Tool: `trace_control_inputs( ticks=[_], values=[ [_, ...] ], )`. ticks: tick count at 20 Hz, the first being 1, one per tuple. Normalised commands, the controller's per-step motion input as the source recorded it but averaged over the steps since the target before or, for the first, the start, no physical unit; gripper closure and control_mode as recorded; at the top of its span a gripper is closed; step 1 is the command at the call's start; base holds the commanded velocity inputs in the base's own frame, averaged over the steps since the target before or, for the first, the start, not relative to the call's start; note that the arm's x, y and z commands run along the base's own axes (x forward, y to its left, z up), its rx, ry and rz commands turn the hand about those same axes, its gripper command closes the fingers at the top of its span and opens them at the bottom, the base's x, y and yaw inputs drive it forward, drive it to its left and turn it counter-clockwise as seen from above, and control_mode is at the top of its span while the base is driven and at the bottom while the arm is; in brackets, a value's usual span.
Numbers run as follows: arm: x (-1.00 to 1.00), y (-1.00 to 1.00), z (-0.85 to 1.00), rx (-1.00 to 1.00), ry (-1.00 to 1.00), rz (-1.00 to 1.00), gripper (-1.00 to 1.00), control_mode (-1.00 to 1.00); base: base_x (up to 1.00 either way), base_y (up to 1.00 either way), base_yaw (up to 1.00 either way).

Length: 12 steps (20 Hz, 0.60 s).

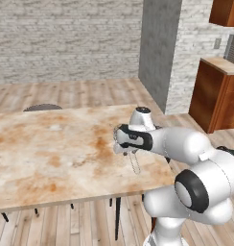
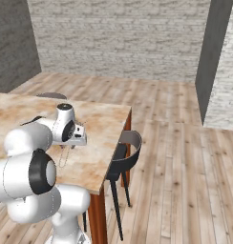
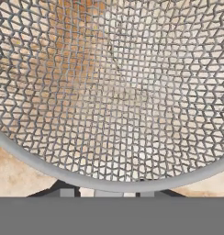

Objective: Pick the pot and strainer and place them in the sink. Then turn on the water.

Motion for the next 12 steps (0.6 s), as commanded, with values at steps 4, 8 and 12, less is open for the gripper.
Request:
trace_control_inputs(
  ticks=[4, 8, 12],
  values=[
    [0.10, 0.00, 0.71, 0.12, -0.04, 0.02, 1.00, -1.00, 0.00, 0.00, 0.00],
    [0.22, 0.00, 0.41, 0.08, 0.00, 0.01, 1.00, -1.00, 0.00, 0.00, 0.00],
    [0.25, 0.00, 0.24, 0.00, 0.00, 0.01, 1.00, -1.00, 0.00, 0.00, 0.00]
  ],
)
